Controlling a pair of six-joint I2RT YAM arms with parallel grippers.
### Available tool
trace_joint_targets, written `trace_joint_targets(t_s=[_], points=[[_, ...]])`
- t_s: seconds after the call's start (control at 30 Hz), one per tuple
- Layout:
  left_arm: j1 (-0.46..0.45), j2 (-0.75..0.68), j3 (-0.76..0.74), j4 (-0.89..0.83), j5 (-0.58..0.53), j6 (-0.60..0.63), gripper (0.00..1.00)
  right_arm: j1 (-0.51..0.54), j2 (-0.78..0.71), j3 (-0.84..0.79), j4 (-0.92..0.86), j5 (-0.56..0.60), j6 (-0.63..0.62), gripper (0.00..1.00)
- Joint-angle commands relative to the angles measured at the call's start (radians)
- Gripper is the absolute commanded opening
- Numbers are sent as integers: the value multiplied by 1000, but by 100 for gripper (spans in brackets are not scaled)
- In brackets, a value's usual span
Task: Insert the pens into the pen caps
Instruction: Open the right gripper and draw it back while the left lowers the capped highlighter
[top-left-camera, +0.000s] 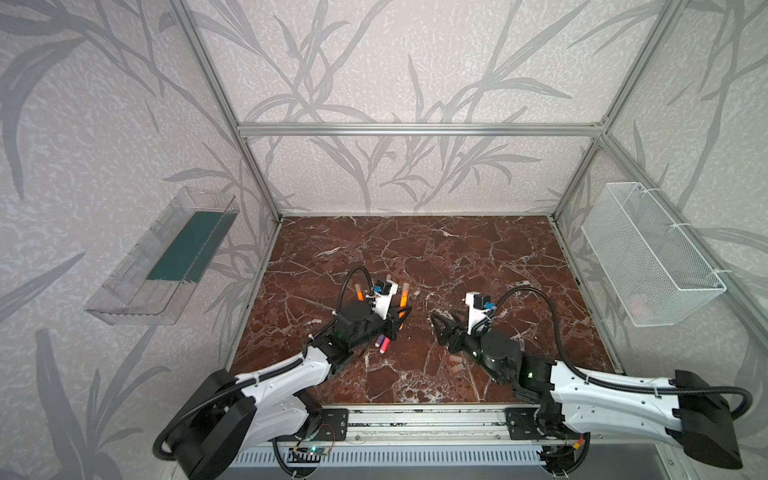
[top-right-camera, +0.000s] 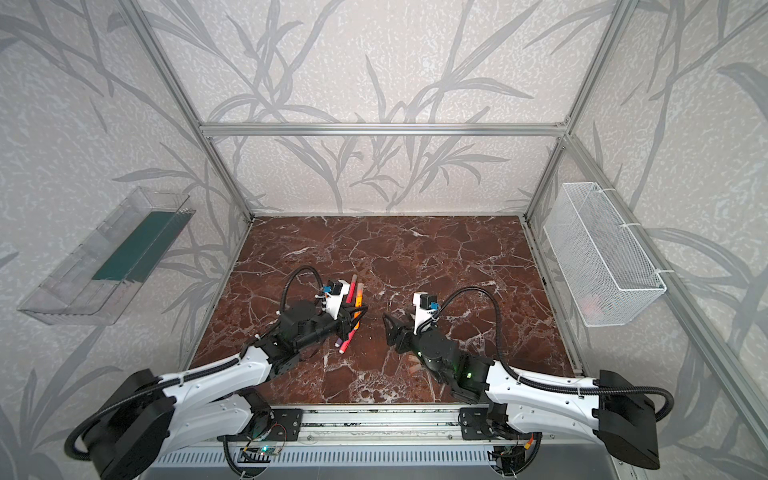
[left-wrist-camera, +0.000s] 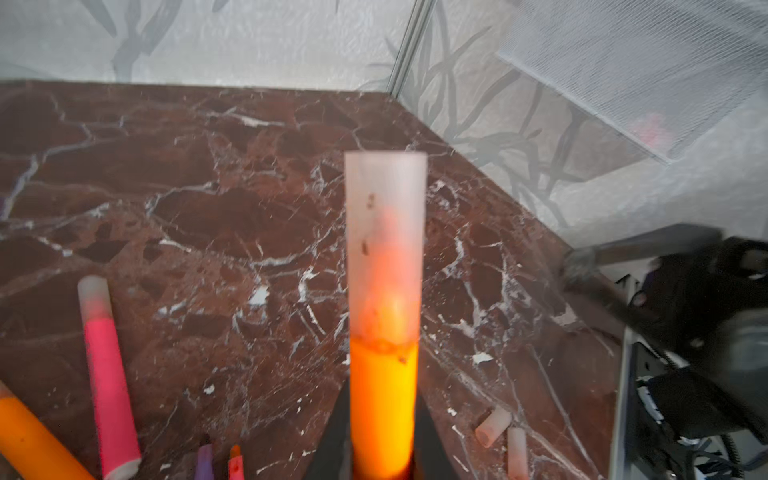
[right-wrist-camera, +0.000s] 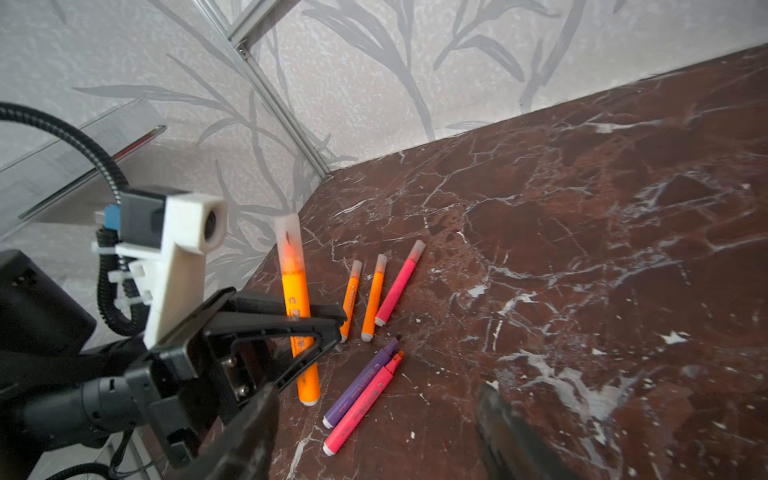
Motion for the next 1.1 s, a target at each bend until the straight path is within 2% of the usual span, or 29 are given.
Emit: trace_joint_targets(t_s=[0.0, 0.2, 0.33, 0.47, 0.57, 0.67, 0.77, 1.07], points=[[-6, 107, 26, 65, -36, -35, 0, -72, -75, 26, -220, -10, -15, 77], [-8, 278, 144, -92, -99, -51, 0, -279, -198, 39, -405, -36, -87, 80], [-7, 367, 236, -205, -124, -47, 0, -374, -255, 1, -433, -44, -111, 83], [-7, 445, 354, -386, -173, -36, 0, -492, -292, -12, -462, -131, -130, 84], [-5, 474, 389, -419, -232, -31, 0, -563, -293, -5, -496, -187, -151, 84], [-4, 497, 420, -425, -269, -17, 0, -610, -286, -5, -506, -225, -169, 85], [-2, 543, 519, -544, -276, -6, 0, -644, -264, 7, -516, -231, -186, 85], [-1, 695, 685, -663, -266, 8, 0, -727, -188, -45, -445, -195, -213, 85]])
